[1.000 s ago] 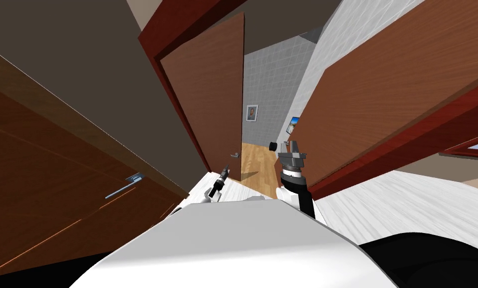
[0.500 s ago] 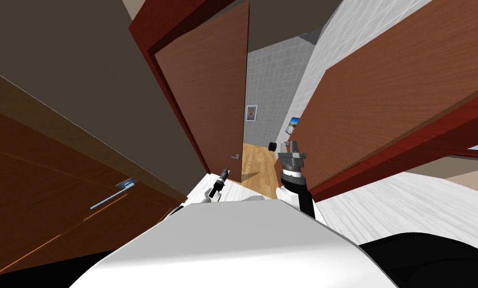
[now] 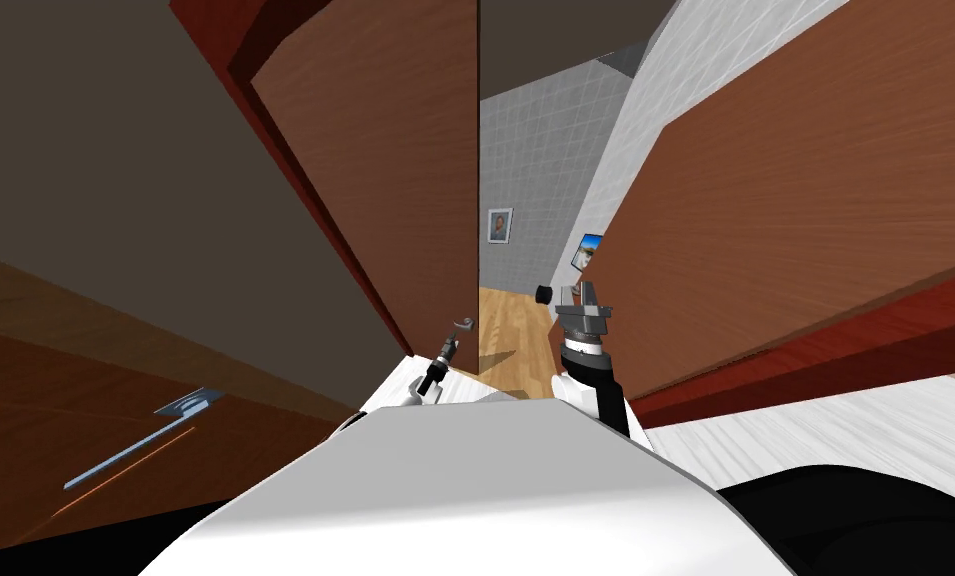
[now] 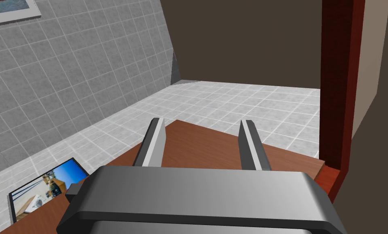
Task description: Push the door open
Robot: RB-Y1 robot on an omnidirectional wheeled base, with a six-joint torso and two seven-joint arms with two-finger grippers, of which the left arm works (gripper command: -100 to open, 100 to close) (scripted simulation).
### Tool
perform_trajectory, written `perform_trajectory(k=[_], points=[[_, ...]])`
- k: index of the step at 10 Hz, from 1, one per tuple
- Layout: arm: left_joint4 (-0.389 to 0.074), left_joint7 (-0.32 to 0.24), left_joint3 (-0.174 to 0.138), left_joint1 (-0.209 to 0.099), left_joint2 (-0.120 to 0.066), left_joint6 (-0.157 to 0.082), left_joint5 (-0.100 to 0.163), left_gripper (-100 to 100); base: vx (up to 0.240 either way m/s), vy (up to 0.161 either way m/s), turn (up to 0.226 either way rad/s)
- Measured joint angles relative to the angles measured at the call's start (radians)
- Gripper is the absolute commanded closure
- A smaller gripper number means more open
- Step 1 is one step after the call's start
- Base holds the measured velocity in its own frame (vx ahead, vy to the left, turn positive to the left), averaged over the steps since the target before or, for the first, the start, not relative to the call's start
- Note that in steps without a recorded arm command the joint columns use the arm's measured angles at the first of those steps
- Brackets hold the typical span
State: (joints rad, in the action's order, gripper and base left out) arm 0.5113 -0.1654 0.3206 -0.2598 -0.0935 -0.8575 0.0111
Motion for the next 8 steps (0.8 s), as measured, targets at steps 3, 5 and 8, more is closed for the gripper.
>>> perform_trajectory(k=[3, 5, 8], points=[[-0.002, 0.007, -0.009, 0.000, 0.006, 0.002, 0.003, -100, 0.158, -0.059, -0.032], [-0.004, 0.011, -0.013, 0.000, 0.011, 0.003, 0.004, -100, 0.106, -0.037, -0.012], [-0.004, 0.011, -0.013, -0.001, 0.011, 0.003, 0.004, 100, -0.018, 0.006, -0.002]])
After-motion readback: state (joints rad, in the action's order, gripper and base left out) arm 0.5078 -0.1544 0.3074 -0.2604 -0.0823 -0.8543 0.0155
